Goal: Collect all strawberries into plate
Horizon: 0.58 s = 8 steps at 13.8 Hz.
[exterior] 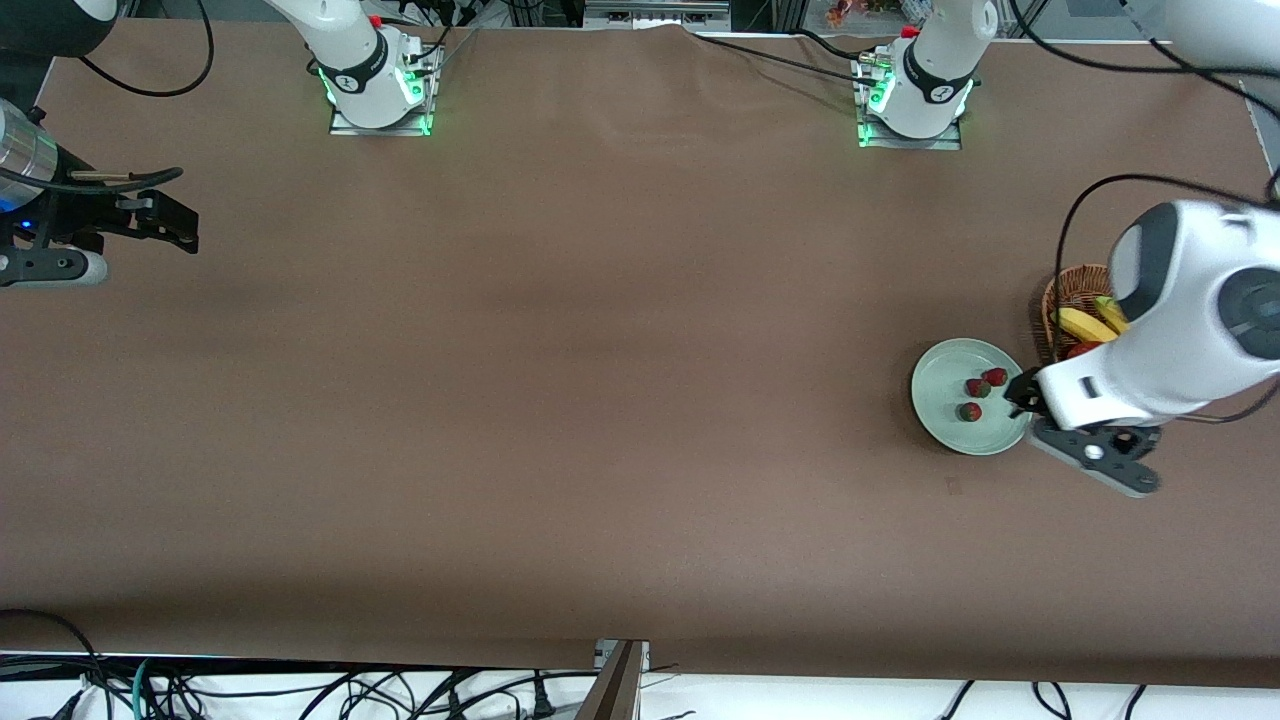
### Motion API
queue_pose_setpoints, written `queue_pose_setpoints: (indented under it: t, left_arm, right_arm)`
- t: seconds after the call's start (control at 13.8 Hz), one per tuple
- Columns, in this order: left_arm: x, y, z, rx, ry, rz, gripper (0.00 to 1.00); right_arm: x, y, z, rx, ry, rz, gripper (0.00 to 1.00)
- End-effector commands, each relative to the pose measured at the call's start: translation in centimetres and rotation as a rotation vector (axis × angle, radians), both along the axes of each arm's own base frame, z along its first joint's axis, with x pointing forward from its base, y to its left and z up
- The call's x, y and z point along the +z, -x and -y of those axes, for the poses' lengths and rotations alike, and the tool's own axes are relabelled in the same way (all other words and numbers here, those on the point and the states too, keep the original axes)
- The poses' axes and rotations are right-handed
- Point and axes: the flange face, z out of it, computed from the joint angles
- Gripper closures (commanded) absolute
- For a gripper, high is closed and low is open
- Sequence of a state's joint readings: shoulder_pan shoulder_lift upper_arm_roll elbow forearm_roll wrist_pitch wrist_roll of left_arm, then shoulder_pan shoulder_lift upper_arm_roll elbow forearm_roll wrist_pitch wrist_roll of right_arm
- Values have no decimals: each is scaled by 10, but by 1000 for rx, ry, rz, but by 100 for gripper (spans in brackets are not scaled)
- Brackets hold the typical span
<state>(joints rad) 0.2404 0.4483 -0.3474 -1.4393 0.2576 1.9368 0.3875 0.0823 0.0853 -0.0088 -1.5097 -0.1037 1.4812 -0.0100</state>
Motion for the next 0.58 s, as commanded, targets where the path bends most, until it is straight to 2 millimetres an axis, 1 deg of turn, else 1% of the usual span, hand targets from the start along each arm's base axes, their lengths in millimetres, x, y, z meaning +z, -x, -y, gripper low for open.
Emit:
queue_pose_setpoints:
  t: [0.0, 0.14, 0.22, 0.36, 0.43, 0.51]
  left_arm:
    - [49, -2, -4, 29, 36, 46, 0]
    - [82, 17, -2, 48, 12, 26, 0]
    - [107, 29, -3, 101, 6, 21, 0]
    - [133, 51, -2, 243, -7, -57, 0]
    - [155, 70, 11, 359, -7, -40, 0]
    - [155, 84, 14, 451, 24, -56, 0]
  right_arm:
    - [3, 2, 0, 13, 17, 10, 0]
    - [3, 2, 0, 13, 17, 10, 0]
    - [3, 2, -1, 13, 16, 10, 0]
    - [3, 2, -1, 14, 16, 10, 0]
    - [3, 2, -1, 14, 16, 10, 0]
    - [2, 2, -1, 14, 16, 7, 0]
